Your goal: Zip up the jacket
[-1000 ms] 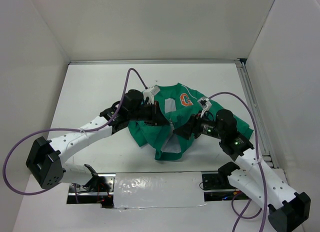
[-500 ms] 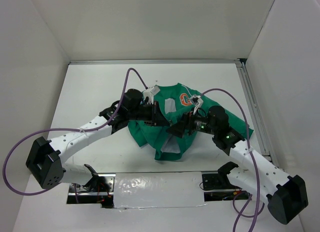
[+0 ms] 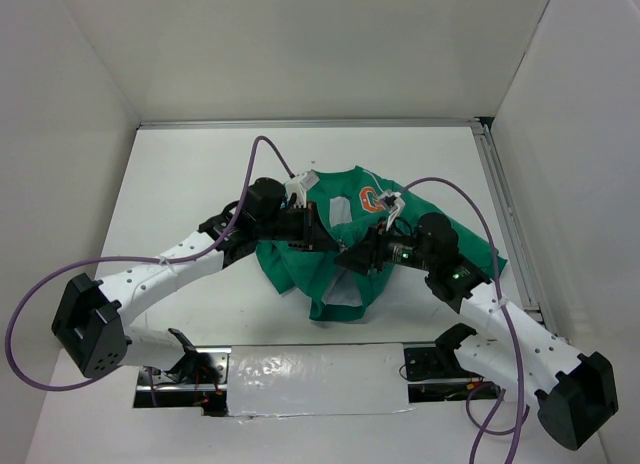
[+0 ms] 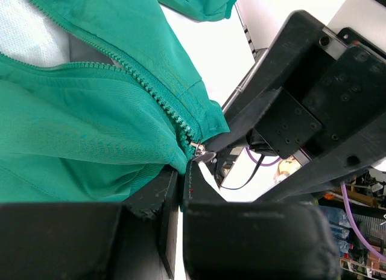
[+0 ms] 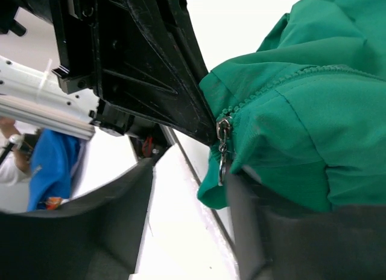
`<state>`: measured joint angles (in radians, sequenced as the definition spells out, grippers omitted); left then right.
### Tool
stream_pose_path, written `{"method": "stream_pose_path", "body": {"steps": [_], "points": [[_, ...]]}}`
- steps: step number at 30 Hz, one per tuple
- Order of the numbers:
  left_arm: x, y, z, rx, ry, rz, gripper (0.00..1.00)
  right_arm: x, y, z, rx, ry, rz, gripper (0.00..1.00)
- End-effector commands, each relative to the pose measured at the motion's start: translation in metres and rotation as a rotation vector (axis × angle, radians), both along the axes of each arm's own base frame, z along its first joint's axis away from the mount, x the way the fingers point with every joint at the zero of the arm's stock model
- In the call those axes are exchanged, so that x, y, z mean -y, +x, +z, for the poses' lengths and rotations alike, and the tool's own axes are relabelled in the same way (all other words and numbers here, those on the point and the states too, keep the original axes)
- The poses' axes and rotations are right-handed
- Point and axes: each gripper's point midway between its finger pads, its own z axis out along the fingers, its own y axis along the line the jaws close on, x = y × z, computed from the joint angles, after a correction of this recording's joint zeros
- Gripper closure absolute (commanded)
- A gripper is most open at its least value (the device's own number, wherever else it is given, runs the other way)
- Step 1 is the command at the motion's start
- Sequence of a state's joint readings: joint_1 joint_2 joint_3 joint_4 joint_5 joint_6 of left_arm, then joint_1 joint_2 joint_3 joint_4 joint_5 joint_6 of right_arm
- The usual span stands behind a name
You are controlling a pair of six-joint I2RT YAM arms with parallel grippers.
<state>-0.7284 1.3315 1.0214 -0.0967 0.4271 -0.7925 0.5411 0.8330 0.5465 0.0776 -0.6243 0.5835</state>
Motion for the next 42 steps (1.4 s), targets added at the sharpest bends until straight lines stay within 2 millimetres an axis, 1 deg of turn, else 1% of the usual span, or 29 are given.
{"method": "stream_pose_path", "body": {"steps": [1, 4, 7, 9, 11, 13, 15, 17, 18, 19, 22, 23, 24, 25, 28, 31, 32, 34, 37, 38, 39, 40, 41, 42], "points": [[0.005, 0.009, 0.03, 0.064, -0.068, 0.009, 1.0, -0.002, 0.001, 0.016, 0.044, 0.023, -0.002, 0.46], [0.004, 0.009, 0.032, 0.068, -0.072, 0.015, 1.0, -0.003, 0.003, 0.014, 0.028, 0.013, -0.012, 0.53], [0.004, 0.006, 0.035, 0.071, -0.079, 0.004, 1.0, -0.002, 0.006, 0.008, 0.011, -0.003, -0.028, 0.53], [0.003, 0.004, 0.035, 0.075, -0.083, -0.001, 1.0, -0.002, 0.006, 0.008, 0.01, -0.001, -0.033, 0.62], [0.003, 0.004, 0.036, 0.078, -0.084, 0.002, 1.0, -0.002, 0.008, 0.009, 0.01, 0.003, -0.045, 0.68], [0.002, 0.004, 0.035, 0.08, -0.081, -0.002, 1.0, -0.001, 0.009, 0.011, 0.02, 0.006, -0.052, 0.69], [0.003, 0.003, 0.035, 0.087, -0.083, -0.013, 1.0, -0.001, 0.01, 0.013, 0.022, 0.009, -0.062, 0.75], [0.004, -0.001, 0.036, 0.094, -0.087, -0.039, 1.0, -0.001, 0.012, 0.014, 0.017, 0.007, -0.073, 0.92], [0.004, -0.001, 0.035, 0.093, -0.083, -0.04, 1.0, -0.001, 0.013, 0.013, 0.012, 0.003, -0.08, 0.93], [0.005, -0.003, 0.035, 0.1, -0.081, -0.046, 1.0, -0.001, 0.014, 0.014, 0.008, 0.004, -0.084, 1.0], [0.004, -0.001, 0.032, 0.108, -0.058, -0.031, 1.0, 0.0, 0.014, 0.015, -0.015, 0.001, -0.094, 1.0], [0.002, 0.002, 0.028, 0.105, -0.037, -0.012, 1.0, 0.0, 0.012, 0.015, -0.025, -0.001, -0.086, 1.0], [0.003, 0.002, 0.026, 0.108, -0.027, -0.011, 1.0, 0.001, 0.009, 0.011, -0.06, -0.019, -0.082, 1.0], [0.003, 0.003, 0.024, 0.108, -0.015, -0.007, 1.0, 0.001, 0.008, 0.015, -0.069, -0.021, -0.08, 1.0], [0.002, 0.006, 0.012, 0.114, 0.039, 0.018, 1.0, 0.004, 0.001, 0.015, -0.152, -0.056, -0.084, 1.0], [0.003, 0.005, 0.002, 0.14, 0.093, 0.014, 1.0, 0.006, -0.004, 0.014, -0.229, -0.081, -0.088, 1.0], [0.003, 0.003, 0.0, 0.143, 0.099, 0.008, 1.0, 0.003, -0.007, 0.016, -0.246, -0.068, -0.068, 1.0], [0.004, -0.001, -0.002, 0.16, 0.107, -0.005, 1.0, 0.0, -0.007, 0.022, -0.284, -0.036, -0.072, 1.0], [0.006, -0.01, -0.004, 0.171, 0.114, -0.04, 1.0, -0.001, 0.003, 0.029, -0.34, 0.021, -0.128, 1.0], [0.006, -0.012, -0.006, 0.163, 0.12, -0.045, 1.0, -0.004, 0.007, 0.039, -0.318, 0.061, -0.129, 1.0], [0.006, -0.015, -0.01, 0.153, 0.127, -0.058, 1.0, -0.004, 0.008, 0.045, -0.34, 0.094, -0.143, 1.0], [0.006, -0.018, -0.013, 0.143, 0.133, -0.065, 1.0, -0.003, 0.013, 0.047, -0.346, 0.106, -0.17, 1.0], [0.006, -0.022, -0.018, 0.133, 0.142, -0.08, 1.0, 0.001, 0.021, 0.05, -0.347, 0.111, -0.229, 1.0], [0.007, -0.027, -0.02, 0.126, 0.141, -0.096, 1.0, 0.003, 0.026, 0.049, -0.355, 0.11, -0.261, 1.0]]}}
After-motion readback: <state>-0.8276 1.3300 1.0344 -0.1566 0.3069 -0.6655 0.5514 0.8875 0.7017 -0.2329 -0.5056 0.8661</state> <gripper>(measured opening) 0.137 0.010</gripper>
